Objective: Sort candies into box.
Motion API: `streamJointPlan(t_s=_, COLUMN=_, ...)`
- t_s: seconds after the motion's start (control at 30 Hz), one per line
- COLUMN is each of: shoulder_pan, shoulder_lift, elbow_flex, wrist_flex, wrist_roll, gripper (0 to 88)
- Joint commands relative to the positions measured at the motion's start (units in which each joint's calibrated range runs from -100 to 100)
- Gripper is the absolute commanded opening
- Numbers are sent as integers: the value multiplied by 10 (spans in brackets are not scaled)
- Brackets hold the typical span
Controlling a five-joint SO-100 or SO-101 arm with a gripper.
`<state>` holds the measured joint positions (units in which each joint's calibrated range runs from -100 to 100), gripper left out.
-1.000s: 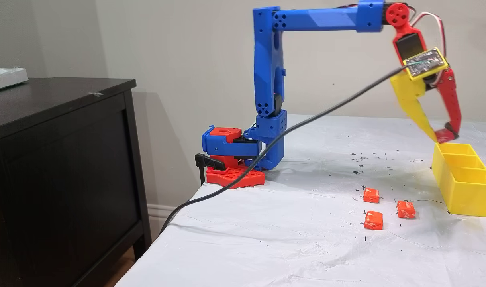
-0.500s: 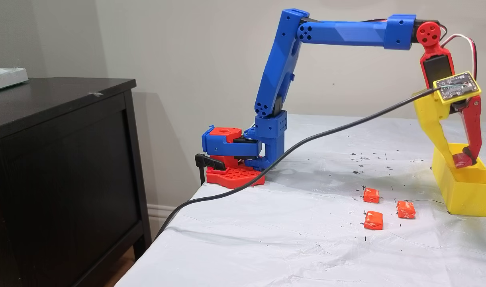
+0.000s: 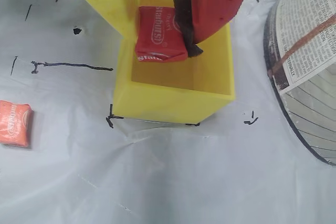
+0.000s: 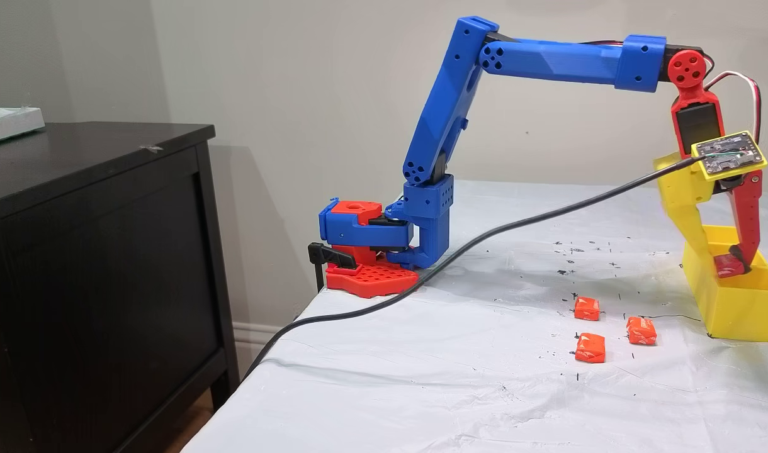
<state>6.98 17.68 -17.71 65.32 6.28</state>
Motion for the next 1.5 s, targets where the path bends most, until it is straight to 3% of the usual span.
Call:
streamJointPlan(t_s=0.0, shoulder_pan=-9, shoulder_lift=-21, elbow_flex=-63, wrist_flex=-2, wrist_roll=-3, gripper=2)
streamJointPlan(t_s=0.5, shoulder_pan=-15, shoulder_lift=-30, elbow_flex=-51, wrist_flex=-1, wrist_roll=-3, gripper=12)
streamJointPlan(t_s=0.67, shoulder_pan=-15, shoulder_lift=-32, elbow_flex=-48, wrist_flex=4, wrist_roll=-2, gripper=214)
streamJointPlan(t_s=0.9, shoulder_pan=-14, shoulder_lift=-35, elbow_flex=-48, wrist_flex=7, wrist_roll=-2, gripper=258)
streamJointPlan(t_s=1.07, shoulder_pan=-11, shoulder_lift=-45, elbow_flex=-49, wrist_flex=10, wrist_roll=-2, gripper=234)
streamJointPlan(t_s=1.13, shoulder_pan=-9, shoulder_lift=-51, elbow_flex=-47, wrist_flex=12, wrist_roll=0, gripper=171)
streamJointPlan(t_s=1.23, shoulder_pan=-5, shoulder_lift=-66, elbow_flex=-42, wrist_flex=13, wrist_roll=1, gripper=2)
streamJointPlan(t_s=1.47, shoulder_pan=3, shoulder_lift=-112, elbow_flex=13, wrist_flex=20, wrist_roll=2, gripper=2)
